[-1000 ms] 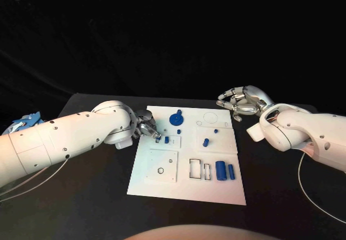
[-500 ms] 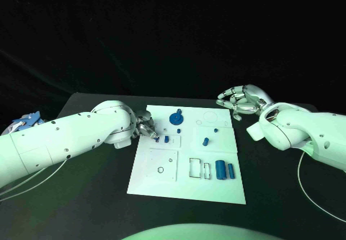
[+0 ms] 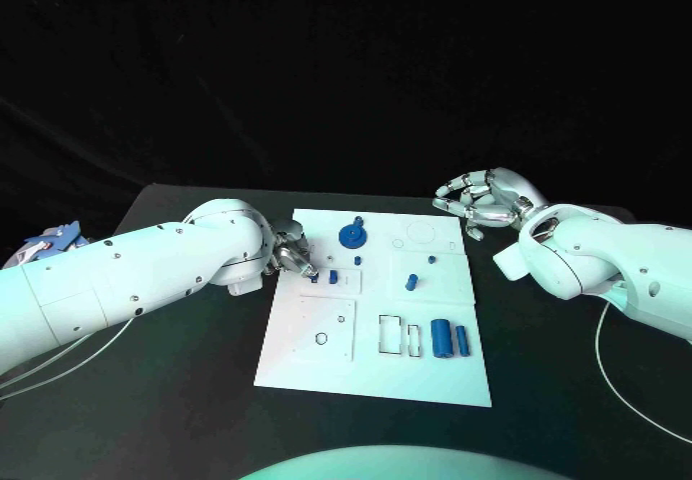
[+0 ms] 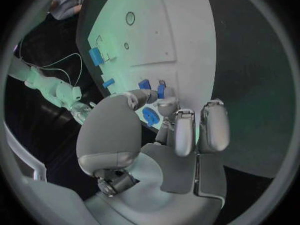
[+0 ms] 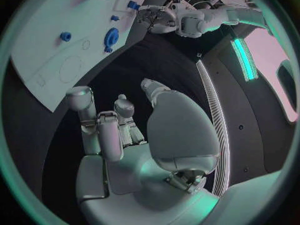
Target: Assemble the parts on the task board
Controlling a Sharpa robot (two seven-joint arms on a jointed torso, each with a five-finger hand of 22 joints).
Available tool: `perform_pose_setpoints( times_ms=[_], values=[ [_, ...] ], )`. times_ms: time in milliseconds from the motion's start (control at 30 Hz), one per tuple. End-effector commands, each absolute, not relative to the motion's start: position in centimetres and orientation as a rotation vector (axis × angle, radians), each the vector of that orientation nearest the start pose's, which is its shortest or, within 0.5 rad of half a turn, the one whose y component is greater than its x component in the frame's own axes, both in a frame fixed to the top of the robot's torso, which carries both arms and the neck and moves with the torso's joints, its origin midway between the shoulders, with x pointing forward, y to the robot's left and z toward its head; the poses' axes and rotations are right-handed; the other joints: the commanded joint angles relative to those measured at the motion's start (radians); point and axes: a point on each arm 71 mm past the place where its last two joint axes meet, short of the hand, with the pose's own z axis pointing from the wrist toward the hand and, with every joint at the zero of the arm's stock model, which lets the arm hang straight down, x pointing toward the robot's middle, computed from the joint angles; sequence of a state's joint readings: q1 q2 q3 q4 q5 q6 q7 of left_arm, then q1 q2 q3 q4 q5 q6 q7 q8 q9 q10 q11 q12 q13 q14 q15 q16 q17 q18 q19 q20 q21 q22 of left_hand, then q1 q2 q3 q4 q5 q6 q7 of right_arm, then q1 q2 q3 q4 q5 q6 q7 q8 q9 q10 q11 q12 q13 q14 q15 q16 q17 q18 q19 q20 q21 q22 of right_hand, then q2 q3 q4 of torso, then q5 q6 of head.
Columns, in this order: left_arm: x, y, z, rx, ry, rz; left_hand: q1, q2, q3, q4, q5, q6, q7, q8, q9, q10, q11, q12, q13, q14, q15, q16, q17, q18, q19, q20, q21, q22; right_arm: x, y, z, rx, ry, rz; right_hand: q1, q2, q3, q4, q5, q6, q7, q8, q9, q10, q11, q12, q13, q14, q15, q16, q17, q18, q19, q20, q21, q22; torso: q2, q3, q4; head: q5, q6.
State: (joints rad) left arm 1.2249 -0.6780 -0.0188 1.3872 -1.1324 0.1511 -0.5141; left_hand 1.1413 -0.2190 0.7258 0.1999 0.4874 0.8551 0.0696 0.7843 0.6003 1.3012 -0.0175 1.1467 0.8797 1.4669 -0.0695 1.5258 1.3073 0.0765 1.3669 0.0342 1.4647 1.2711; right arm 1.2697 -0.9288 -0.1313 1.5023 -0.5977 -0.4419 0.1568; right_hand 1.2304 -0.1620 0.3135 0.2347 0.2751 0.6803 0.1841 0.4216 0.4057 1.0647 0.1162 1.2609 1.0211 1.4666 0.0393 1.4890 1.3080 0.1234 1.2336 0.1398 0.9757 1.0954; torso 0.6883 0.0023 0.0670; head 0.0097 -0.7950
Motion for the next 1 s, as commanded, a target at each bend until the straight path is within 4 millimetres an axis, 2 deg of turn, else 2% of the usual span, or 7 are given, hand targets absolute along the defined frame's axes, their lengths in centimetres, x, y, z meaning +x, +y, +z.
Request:
perform_pose_setpoints(
  times_ms=[33,300,367,533,1000],
  values=[
    [50.44,16.97,-21.71,-0.078,2.302,-0.408,0.002,0.008,0.185,-0.193,0.004,0.009,-0.009,0.007,0.001,0.002,-0.001,-0.004,-0.001,0.077,-0.007,0.004,0.143,-0.008,0.003,0.000,0.000,-0.001,49.13,-25.88,-17.99,0.606,1.598,1.023,-0.006,0.006,0.000,0.004,0.004,-0.006,0.011,0.004,-0.001,-0.005,-0.004,0.004,-0.001,0.016,-0.002,-0.006,0.001,0.011,-0.006,-0.001,-0.003,-0.001,0.000,0.0011,-0.0005,0.000,-0.001],
    [50.25,16.70,-21.75,-0.065,2.314,-0.422,0.002,0.008,0.185,-0.194,0.004,0.009,-0.010,0.008,0.001,0.001,-0.002,-0.007,-0.005,0.077,-0.007,0.005,0.146,-0.008,0.001,-0.001,0.000,-0.003,49.13,-25.94,-17.99,0.607,1.598,1.022,-0.006,0.007,-0.003,0.007,0.006,-0.007,0.011,0.008,-0.003,-0.004,-0.004,0.006,0.000,0.016,-0.002,-0.006,0.002,0.011,-0.005,-0.001,-0.004,0.000,0.000,0.0009,-0.0004,-0.001,-0.002],
    [50.22,16.65,-21.74,-0.064,2.314,-0.427,-0.001,0.006,0.188,-0.200,0.022,0.011,-0.011,0.010,0.000,0.003,-0.003,-0.006,-0.005,0.078,-0.008,0.007,0.149,-0.008,0.002,-0.001,0.001,0.000,49.13,-25.94,-18.00,0.607,1.598,1.022,-0.006,0.007,-0.003,0.007,0.006,-0.007,0.011,0.008,-0.003,-0.004,-0.004,0.006,0.000,0.016,-0.002,-0.006,0.002,0.011,-0.005,-0.001,-0.004,0.000,0.000,0.0006,-0.0007,-0.001,-0.002],
    [50.20,16.65,-21.72,-0.066,2.312,-0.433,-0.004,0.005,0.188,-0.205,0.037,0.013,-0.011,0.012,-0.001,0.005,-0.004,-0.005,-0.006,0.078,-0.008,0.007,0.151,-0.009,0.002,-0.002,0.002,0.002,49.15,-25.93,-18.01,0.607,1.598,1.021,-0.006,0.007,-0.003,0.008,0.006,-0.007,0.010,0.008,-0.003,-0.005,-0.004,0.005,-0.002,0.016,-0.002,-0.006,0.002,0.011,-0.006,-0.001,-0.004,0.000,0.000,-0.0001,-0.0006,-0.003,-0.002],
    [50.37,16.95,-21.63,-0.081,2.303,-0.440,-0.007,0.003,0.188,-0.212,0.058,0.017,-0.013,0.014,-0.004,0.009,-0.005,-0.005,-0.008,0.080,-0.009,0.010,0.159,-0.009,0.004,-0.002,0.004,0.005,49.14,-25.89,-18.10,0.607,1.600,1.022,-0.006,0.007,-0.003,0.008,0.006,-0.007,0.010,0.008,-0.003,-0.005,-0.004,0.005,-0.002,0.016,-0.002,-0.006,0.002,0.011,-0.006,-0.001,-0.004,0.000,0.000,-0.0003,0.0001,-0.004,-0.004]
  ],
)
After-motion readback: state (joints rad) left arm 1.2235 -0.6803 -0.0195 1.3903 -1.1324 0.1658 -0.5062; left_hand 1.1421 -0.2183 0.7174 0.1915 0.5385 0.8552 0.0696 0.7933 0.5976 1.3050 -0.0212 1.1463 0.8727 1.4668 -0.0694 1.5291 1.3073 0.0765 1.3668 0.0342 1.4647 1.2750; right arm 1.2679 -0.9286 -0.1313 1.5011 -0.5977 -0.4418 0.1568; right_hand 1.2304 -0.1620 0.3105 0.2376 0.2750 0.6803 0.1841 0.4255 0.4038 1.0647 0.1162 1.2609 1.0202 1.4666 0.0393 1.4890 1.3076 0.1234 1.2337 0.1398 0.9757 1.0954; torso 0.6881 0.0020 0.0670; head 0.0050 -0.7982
